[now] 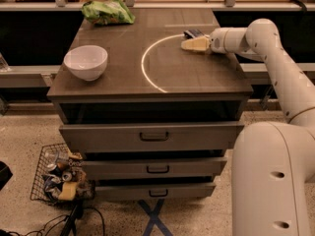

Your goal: Move rxbar blueberry near white bowl

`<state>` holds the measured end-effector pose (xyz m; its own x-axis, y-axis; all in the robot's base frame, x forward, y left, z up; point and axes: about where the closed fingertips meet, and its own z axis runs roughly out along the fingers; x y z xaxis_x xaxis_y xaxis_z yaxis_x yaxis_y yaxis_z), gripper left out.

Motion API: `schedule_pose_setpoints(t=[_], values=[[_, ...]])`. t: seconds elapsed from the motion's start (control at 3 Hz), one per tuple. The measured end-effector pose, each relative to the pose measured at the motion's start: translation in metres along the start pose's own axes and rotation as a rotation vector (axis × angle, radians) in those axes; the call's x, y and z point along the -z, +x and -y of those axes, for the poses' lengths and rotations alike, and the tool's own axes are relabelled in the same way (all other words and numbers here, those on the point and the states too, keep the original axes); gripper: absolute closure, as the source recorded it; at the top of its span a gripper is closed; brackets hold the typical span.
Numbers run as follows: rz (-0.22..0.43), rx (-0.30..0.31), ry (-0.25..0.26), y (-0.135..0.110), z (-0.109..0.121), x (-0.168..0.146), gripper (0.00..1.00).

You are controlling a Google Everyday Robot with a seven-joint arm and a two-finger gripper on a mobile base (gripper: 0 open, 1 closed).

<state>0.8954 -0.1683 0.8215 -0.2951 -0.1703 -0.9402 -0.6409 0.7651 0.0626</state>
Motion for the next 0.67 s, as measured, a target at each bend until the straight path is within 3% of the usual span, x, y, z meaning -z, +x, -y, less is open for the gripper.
schedule_pose_setpoints(t=[0.33,0.67], values=[[0.0,0.0,0.0,-0.0002,-0.0001,0.0,0.41],[0.0,0.0,0.0,-0.0046,-0.0005,0.0015,0.72]])
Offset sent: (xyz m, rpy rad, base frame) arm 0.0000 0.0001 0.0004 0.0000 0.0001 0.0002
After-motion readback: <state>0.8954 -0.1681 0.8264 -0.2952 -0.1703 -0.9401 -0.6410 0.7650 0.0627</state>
